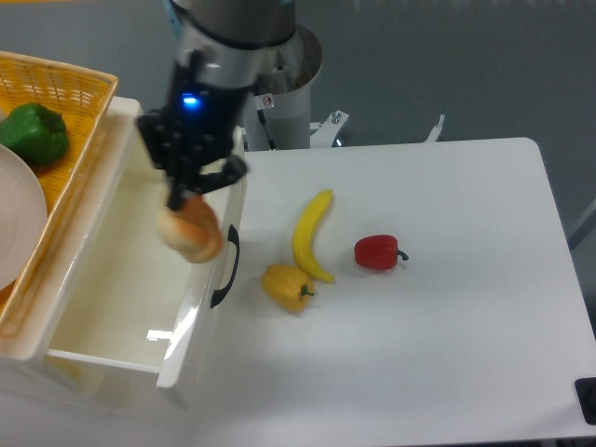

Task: Place the round bread in the upper white drawer
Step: 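Carry the bread bun over the open white drawer and lower it, then open the gripper to release the bun into the drawer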

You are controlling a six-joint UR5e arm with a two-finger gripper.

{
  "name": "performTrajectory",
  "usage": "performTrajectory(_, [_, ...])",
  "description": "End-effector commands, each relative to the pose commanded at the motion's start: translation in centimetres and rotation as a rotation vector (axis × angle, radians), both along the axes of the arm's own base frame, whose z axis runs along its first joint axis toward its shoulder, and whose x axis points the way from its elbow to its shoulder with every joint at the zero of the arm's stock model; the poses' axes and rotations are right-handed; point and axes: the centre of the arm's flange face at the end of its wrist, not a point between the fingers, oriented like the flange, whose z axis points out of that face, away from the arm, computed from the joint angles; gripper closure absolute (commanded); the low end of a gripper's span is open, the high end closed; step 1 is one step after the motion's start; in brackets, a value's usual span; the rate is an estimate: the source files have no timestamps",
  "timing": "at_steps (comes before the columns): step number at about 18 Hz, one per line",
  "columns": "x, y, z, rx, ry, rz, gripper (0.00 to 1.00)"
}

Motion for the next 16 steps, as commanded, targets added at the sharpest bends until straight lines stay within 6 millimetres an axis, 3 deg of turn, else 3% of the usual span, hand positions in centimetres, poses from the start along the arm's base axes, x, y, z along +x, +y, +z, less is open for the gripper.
performTrajectory(2, [1.0,0.5,-1.1,0.004,0.019,-0.017,0.93])
performTrajectory(6, [1.8,0.9,-2.5,-0.005,0.016,-0.029,0.41])
performTrajectory(10, [1.9,0.7,-2.5,-0.007,0.018,-0.027,0.05])
performTrajectory(11, [1.8,0.7,-2.5,-0.009,0.017,-0.023,0.01])
performTrajectory(14, [1.3,0.7,-2.7,-0.014,0.013,-0.007,0.00])
performTrajectory(16, [-0.5,0.0,-2.2,-0.004,0.021,0.019,0.00])
